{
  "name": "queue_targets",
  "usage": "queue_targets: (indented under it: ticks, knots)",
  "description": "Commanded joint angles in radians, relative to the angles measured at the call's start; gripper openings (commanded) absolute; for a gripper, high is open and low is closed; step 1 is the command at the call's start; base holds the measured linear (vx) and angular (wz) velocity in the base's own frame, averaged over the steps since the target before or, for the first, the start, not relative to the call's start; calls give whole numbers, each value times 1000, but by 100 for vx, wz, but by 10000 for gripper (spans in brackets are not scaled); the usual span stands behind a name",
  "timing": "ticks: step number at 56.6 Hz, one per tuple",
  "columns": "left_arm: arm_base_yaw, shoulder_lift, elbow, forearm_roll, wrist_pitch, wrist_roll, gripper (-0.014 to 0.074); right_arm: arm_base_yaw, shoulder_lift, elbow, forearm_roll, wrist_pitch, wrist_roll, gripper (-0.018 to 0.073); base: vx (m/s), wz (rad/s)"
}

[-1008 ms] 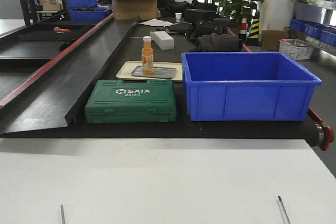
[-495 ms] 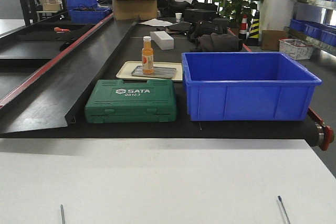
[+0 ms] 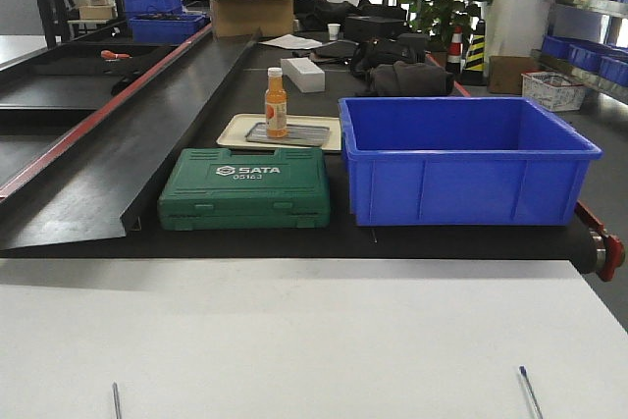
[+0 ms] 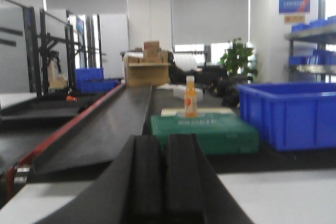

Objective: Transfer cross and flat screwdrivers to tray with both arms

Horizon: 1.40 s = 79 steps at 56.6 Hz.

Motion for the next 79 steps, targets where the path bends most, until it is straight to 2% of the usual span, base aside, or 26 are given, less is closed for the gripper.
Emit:
queue_targets:
  ticks: [1, 10, 19, 29, 38, 43, 47, 52, 62, 67, 73, 79]
  knots:
    - [1, 49, -141, -3, -61, -15, 3, -4, 59, -192, -9, -9, -30, -8, 0, 0]
    - [1, 279, -445, -2, 73, 24, 3, -4, 306, -505, -10, 114, -77, -8, 0, 0]
    - [1, 564, -671, -2, 171, 29, 3, -4, 547, -685, -10, 133, -75, -8, 0, 0]
    - [-1, 750, -710, -3, 166, 14, 3, -4, 709, -710, -6, 140, -71, -8, 0, 0]
    - [-3, 854, -710, -3, 171, 14, 18, -4, 802, -710, 20, 226, -70, -3, 0, 0]
    - [-4, 882, -710, -3, 172, 13, 55, -4, 836, -710, 20, 270, -72, 30, 0, 0]
    - [-4, 894, -710, -3, 178, 11, 101, -4, 848, -710, 18, 300, -72, 83, 0, 0]
    - [-4, 902, -710, -3, 196, 11, 197, -4, 853, -710, 17, 329, -72, 190, 0, 0]
    - [-4, 905, -710, -3, 242, 11, 400, -4, 853, -710, 14, 285, -72, 510, 0, 0]
    - [-4, 905, -710, -3, 271, 11, 474, -4, 853, -710, 14, 233, -72, 624, 0, 0]
    - [-4, 905, -710, -3, 318, 11, 511, -4, 872, -715, 25, 218, -48, 670, 0, 0]
    - [-4, 905, -710, -3, 358, 11, 510, -4, 963, -756, 23, 382, -12, 654, 0, 0]
